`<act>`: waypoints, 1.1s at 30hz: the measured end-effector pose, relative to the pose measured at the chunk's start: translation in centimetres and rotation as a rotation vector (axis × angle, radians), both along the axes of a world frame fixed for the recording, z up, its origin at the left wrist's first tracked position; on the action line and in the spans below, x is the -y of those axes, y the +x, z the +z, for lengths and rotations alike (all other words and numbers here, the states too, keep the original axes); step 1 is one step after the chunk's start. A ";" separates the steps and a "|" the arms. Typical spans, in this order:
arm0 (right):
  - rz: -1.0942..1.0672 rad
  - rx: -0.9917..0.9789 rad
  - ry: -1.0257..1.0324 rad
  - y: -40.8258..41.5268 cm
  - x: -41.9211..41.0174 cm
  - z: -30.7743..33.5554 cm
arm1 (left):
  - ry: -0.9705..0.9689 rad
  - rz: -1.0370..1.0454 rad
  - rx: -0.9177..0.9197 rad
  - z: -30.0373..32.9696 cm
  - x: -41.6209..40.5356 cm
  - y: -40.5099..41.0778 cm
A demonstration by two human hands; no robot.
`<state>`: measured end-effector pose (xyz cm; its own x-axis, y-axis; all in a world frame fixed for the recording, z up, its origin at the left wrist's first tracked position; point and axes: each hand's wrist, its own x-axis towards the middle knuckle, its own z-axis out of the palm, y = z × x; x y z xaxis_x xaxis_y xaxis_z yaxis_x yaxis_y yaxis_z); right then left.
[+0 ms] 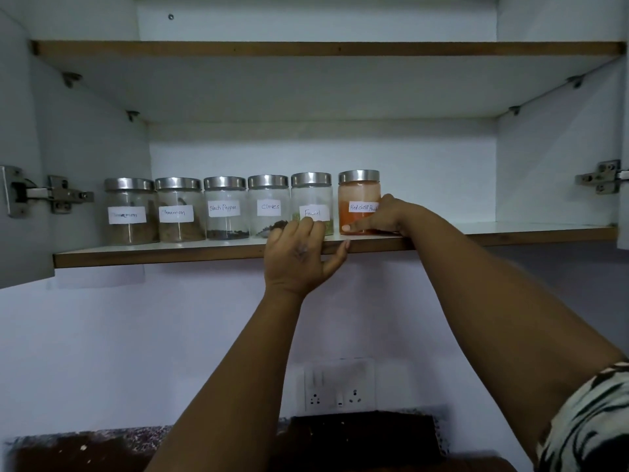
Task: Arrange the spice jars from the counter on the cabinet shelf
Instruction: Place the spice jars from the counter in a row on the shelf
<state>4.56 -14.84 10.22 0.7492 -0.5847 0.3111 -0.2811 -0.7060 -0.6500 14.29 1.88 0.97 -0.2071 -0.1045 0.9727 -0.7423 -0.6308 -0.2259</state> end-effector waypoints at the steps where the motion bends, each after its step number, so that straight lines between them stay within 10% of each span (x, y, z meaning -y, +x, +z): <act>1: -0.017 -0.007 -0.019 0.3 0.0 0.0 | -0.001 0.002 -0.005 0.0 0.0 0.0; 26: -0.242 0.071 -0.113 -0.6 -2.3 -1.6 | 0.083 -0.033 -0.066 0.1 -0.9 -0.8; 33: -0.403 0.173 -0.565 -4.4 -4.7 -6.9 | 0.094 -0.110 -0.261 -1.0 -1.8 -3.0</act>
